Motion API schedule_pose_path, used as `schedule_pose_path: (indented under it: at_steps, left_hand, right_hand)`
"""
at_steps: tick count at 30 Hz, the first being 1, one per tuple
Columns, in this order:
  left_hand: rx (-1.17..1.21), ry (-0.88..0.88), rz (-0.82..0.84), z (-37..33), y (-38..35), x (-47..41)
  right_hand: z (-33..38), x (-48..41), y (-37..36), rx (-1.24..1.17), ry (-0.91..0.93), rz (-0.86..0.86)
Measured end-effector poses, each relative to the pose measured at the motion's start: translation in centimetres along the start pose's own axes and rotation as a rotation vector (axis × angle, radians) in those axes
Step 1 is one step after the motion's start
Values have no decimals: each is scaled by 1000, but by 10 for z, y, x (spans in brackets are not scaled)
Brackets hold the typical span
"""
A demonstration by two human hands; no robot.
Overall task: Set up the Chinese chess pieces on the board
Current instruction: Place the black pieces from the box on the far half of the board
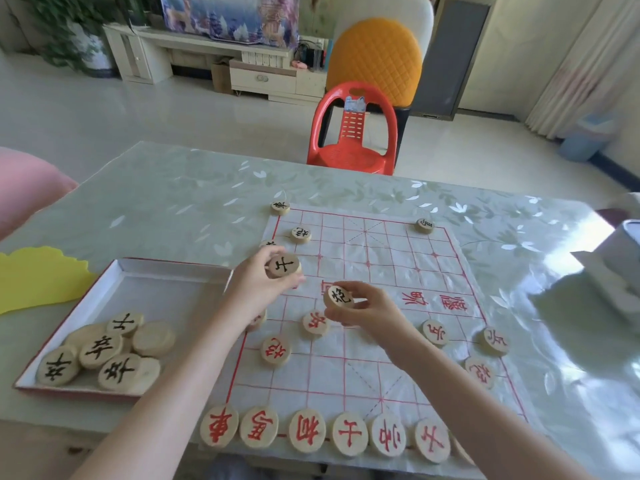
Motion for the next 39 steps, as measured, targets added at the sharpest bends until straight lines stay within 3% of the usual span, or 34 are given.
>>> schedule_pose_path:
  at_steps: [9, 21, 33, 39]
  left_hand:
    - [-57, -49, 90, -22, -92, -84]
    - [-368, -188, 70, -7, -212, -240]
    - [-458, -131, 98, 14, -234, -246]
    - [-342, -166, 39, 0, -210, -214]
  right_hand:
    - [-4, -43, 102, -10, -12, -155]
    - [-23, -98, 185, 9, 73, -236]
    - [-46, -97, 211, -11, 85, -282]
    - [-43, -133, 229, 170, 137, -504]
Point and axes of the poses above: each hand's wrist, its own x-axis away from the middle knuckle, its own y-axis out of the back of the hand, z = x × y, the point moved 2 cm from there along -x, towards the middle knuckle, and after that the axes turned 12 degrees about -y, right-handed, at the moved point
